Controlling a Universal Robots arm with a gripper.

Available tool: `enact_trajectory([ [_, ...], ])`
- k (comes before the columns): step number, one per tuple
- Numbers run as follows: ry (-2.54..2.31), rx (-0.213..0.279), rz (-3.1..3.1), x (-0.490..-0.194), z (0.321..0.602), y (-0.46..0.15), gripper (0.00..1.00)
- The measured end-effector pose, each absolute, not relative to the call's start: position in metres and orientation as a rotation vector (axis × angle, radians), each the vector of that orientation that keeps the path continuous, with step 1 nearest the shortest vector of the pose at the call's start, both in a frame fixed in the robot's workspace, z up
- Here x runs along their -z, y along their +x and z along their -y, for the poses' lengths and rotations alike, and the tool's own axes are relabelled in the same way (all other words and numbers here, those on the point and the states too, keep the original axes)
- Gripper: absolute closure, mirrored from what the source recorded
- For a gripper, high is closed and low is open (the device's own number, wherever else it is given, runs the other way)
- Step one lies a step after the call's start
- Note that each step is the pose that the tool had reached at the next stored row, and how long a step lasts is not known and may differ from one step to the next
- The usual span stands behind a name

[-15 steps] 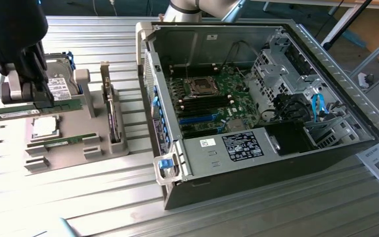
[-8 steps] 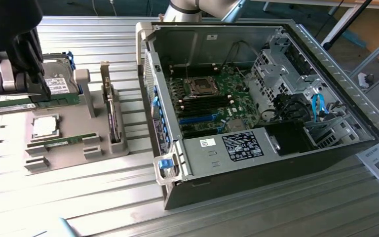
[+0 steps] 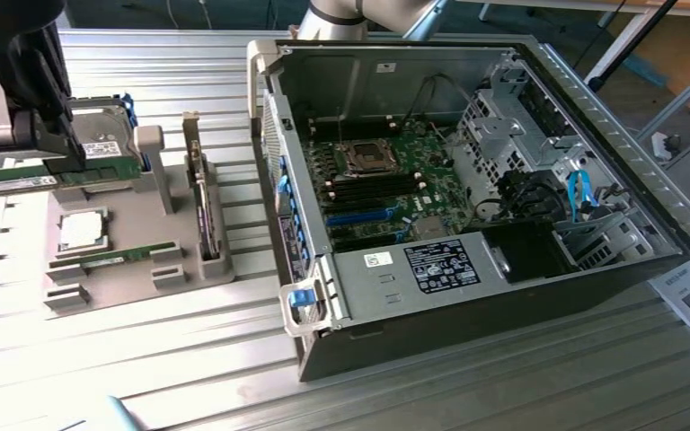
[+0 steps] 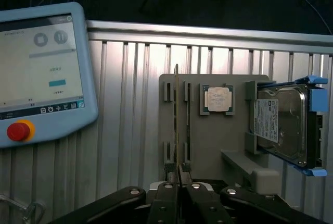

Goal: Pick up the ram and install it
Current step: 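Pick up the ram and move it above insertion slot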

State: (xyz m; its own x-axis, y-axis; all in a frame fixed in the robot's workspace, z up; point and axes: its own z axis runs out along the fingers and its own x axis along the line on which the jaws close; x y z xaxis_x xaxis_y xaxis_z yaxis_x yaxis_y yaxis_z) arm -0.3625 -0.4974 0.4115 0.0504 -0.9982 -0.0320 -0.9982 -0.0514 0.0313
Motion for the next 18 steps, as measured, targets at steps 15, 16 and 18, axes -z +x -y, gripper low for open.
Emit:
enact_trajectory([
  [15, 2.276, 0.070, 2.163, -0.412, 0.497, -0.349, 0.88],
  [16, 2.276, 0.070, 2.163, -0.412, 0.497, -0.347, 0.88],
  [18, 2.276, 0.070, 2.163, -0.412, 0.497, -0.344, 0.88],
])
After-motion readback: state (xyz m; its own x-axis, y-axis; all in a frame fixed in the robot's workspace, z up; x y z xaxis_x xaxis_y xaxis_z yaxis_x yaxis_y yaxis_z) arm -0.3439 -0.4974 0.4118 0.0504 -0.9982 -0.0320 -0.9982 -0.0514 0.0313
